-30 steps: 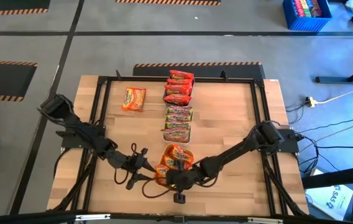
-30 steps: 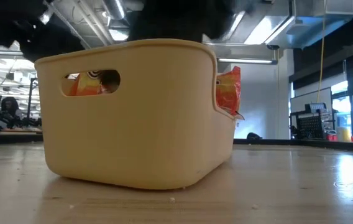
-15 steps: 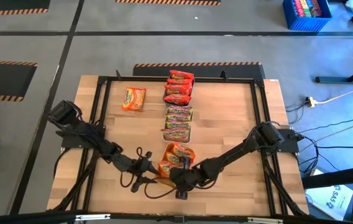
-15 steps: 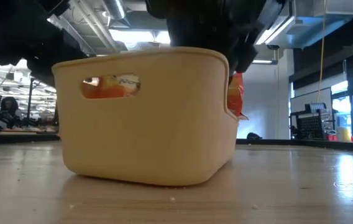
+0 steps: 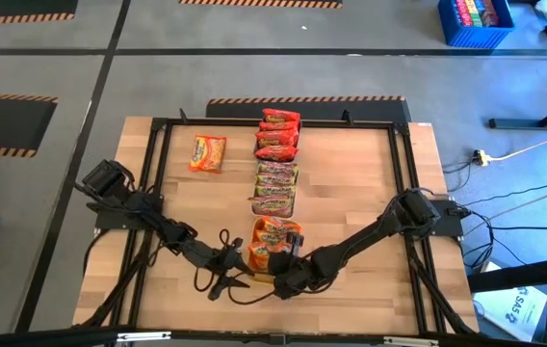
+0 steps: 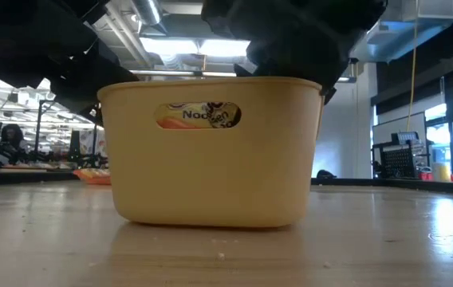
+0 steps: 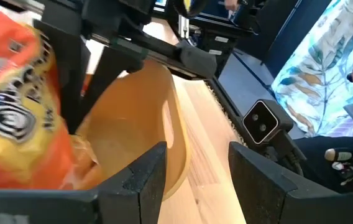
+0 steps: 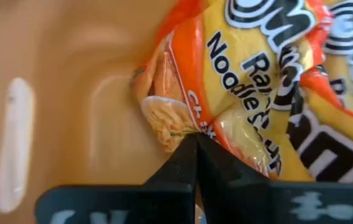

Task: Sort Maruchan noodles
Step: Put the orange noodle pack into the yellow bin

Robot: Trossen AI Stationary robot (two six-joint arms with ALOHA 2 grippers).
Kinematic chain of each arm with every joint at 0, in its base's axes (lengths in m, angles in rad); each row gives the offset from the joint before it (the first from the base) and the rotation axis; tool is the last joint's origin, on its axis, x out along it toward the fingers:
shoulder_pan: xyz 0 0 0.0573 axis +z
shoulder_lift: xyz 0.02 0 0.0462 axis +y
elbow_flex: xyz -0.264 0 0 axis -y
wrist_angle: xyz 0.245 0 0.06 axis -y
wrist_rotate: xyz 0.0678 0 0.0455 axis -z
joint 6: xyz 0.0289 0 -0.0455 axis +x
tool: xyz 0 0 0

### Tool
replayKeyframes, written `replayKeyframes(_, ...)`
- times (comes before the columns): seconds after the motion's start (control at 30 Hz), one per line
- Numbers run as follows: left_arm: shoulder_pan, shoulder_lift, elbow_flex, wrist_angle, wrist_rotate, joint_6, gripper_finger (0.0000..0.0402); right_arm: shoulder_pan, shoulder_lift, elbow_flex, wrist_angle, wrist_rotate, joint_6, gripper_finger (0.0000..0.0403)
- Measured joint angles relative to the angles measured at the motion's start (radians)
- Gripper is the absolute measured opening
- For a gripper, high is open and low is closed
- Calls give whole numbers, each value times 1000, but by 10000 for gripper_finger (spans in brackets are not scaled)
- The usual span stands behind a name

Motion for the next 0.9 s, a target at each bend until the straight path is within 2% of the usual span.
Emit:
replayKeyframes(0.13, 0, 0, 0, -1, 0, 0, 166, 0, 0, 0, 0, 45, -1, 3)
replayKeyframes(0.33, 0, 0, 0, 0, 3, -1, 166, -4, 0, 0, 8, -56, 27, 11)
replayKeyframes(0.5, 0, -15, -1, -10, 6, -1, 166, -4, -8, 1, 8, -97, 49, 82)
replayKeyframes(0.7, 2, -99, -4, -71, 35, -7, 166, 18, -74, 66, -123, -133, -5, 177)
replayKeyframes(0.8, 6, -170, -3, -164, 32, -10, 166, 52, -129, 73, -156, -134, -18, 203)
replayKeyframes(0.9, 19, -250, -3, -256, 27, -5, 166, 98, -174, 60, -174, -92, -24, 211)
